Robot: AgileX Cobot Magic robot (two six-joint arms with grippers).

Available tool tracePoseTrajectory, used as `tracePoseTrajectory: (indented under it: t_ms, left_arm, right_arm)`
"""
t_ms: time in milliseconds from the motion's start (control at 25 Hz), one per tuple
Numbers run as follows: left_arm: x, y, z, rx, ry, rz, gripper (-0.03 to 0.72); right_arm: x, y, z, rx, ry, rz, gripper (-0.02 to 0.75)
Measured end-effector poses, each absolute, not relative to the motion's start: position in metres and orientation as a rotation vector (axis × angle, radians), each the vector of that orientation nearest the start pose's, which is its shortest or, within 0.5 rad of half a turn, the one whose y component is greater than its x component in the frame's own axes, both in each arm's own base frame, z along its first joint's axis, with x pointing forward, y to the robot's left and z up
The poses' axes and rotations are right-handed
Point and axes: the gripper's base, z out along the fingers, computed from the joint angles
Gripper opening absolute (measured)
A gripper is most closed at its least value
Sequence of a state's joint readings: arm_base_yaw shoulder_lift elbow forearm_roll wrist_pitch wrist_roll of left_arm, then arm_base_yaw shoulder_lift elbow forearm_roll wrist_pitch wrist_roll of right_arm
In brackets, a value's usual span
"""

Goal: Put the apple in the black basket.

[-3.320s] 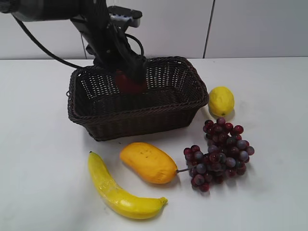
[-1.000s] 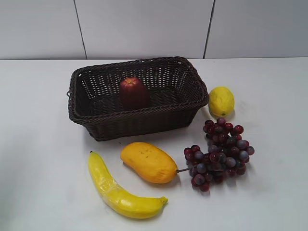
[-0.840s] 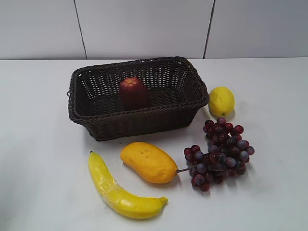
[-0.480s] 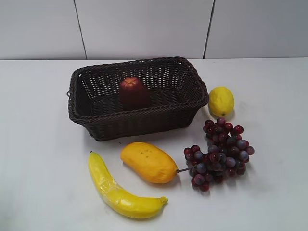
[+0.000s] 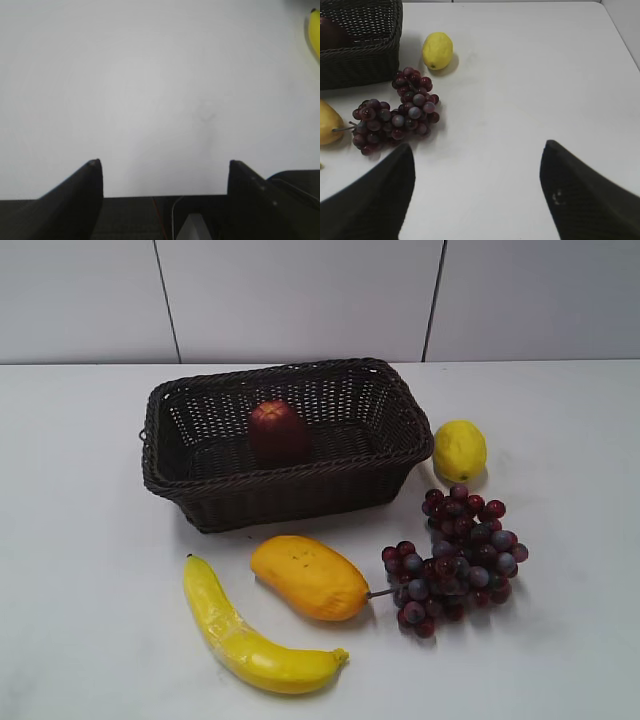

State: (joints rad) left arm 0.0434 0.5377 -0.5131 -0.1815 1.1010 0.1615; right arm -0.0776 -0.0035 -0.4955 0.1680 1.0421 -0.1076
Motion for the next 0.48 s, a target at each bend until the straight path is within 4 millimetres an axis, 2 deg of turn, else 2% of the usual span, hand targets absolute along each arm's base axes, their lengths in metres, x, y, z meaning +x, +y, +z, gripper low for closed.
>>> tracePoseTrajectory:
  t_ms: [480]
  left_arm:
    - [0.026,-0.014,0.27,0.121,2.275,-0.124,0.58]
  right_arm:
    - [-0.004,0.013,0.278,-0.036,2.016,0.083,0.588]
